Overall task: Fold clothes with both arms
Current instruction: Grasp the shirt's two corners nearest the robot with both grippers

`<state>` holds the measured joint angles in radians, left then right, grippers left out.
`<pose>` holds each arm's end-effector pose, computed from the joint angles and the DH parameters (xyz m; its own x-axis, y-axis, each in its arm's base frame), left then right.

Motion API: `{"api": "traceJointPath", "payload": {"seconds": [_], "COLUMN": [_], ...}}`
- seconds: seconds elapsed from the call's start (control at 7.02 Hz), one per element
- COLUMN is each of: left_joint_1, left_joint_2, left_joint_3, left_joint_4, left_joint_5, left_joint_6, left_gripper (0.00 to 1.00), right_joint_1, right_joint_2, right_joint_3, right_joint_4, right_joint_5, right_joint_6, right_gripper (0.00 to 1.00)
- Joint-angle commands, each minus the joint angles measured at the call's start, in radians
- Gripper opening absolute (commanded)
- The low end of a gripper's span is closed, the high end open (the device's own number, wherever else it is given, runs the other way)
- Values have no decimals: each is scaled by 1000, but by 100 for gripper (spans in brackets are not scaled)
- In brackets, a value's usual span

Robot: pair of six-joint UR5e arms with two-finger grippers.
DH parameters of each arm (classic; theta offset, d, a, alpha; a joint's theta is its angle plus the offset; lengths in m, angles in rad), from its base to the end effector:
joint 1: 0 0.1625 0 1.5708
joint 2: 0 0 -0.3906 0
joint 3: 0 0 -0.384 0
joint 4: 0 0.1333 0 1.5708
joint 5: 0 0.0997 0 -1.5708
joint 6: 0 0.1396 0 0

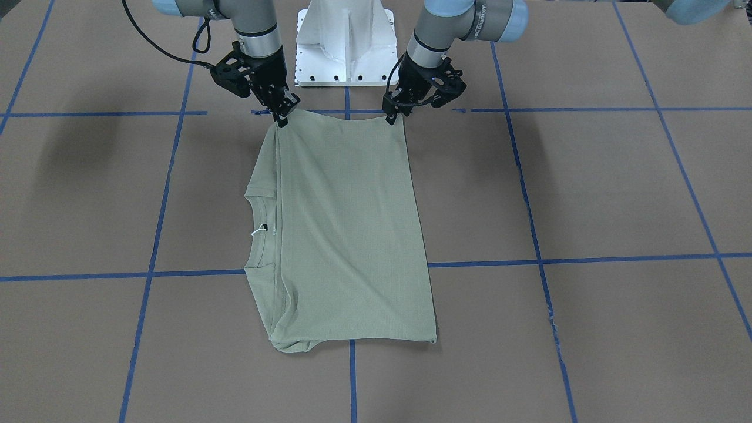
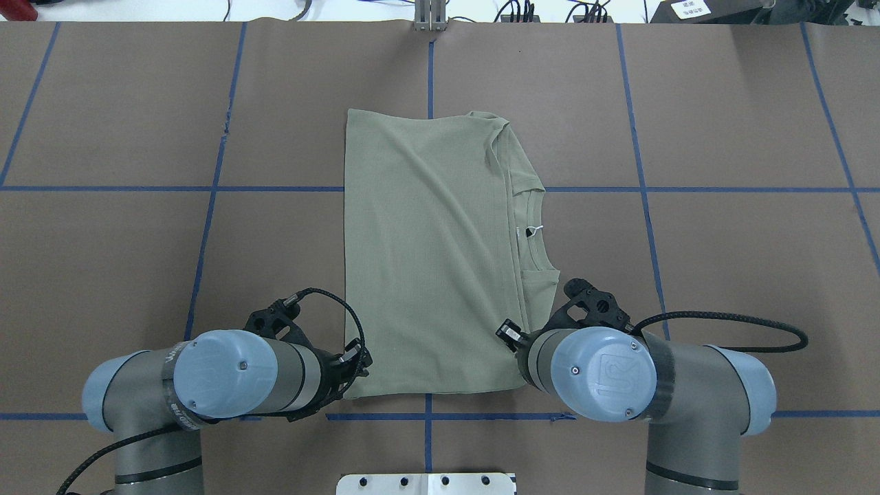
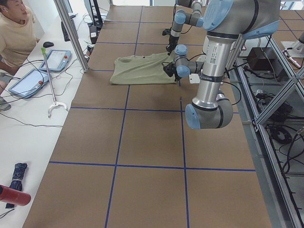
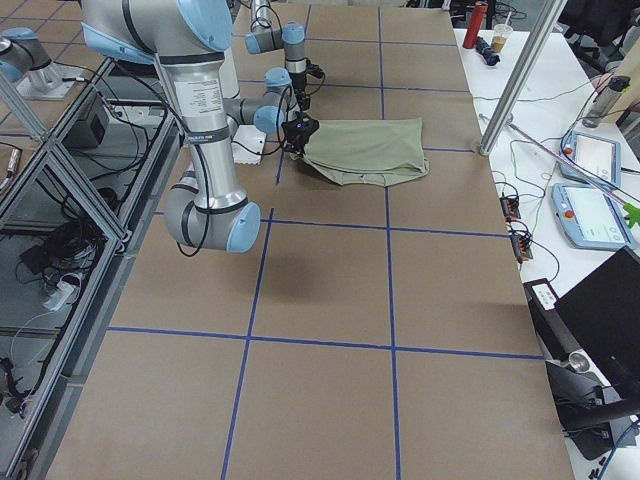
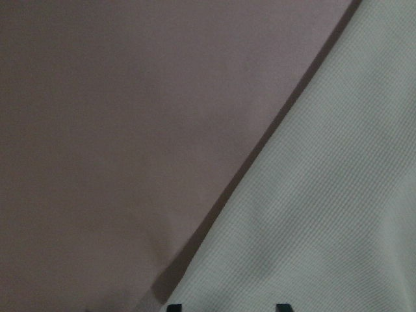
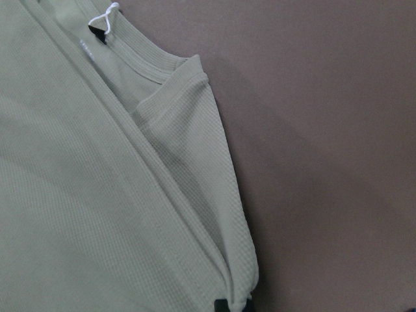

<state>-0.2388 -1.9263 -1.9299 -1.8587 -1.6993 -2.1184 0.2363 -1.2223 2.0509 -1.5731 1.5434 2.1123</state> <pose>0.5521 -0.2532 0.2675 0.3790 -0.6237 -0.6837 0.3829 0.7782 -0.4977 -0.5154 -0.2651 0.2679 0.4338 0.6344 0.6398 -0.5569 0.7470 -0.3631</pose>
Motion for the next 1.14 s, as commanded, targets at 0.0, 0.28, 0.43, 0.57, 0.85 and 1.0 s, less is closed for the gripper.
{"api": "traceJointPath", "payload": {"seconds": [0.0,0.28,0.43,0.57,0.85,1.0], "left_joint_1": [27,29,30,32,32,30], "left_joint_2": [4,-8,-11,-8,-8,-5], "left_joint_3": [20,32,34,34,25,13], "left_joint_4": [9,9,7,7,9,13], "left_joint_5": [4,0,-2,-2,-3,-3], "left_joint_6": [-34,-34,-34,-34,-32,-31], "left_gripper": [58,52,45,22,0,0], "right_joint_1": [-9,-11,-11,-12,-14,-18], "right_joint_2": [-5,-6,-6,-6,-6,-6], "right_joint_3": [0,0,0,0,0,0], "right_joint_4": [-1,-1,-1,-1,-4,-4], "right_joint_5": [-5,-6,-6,-6,-6,-8], "right_joint_6": [0,0,0,0,0,0], "right_gripper": [0,0,0,0,0,0]}}
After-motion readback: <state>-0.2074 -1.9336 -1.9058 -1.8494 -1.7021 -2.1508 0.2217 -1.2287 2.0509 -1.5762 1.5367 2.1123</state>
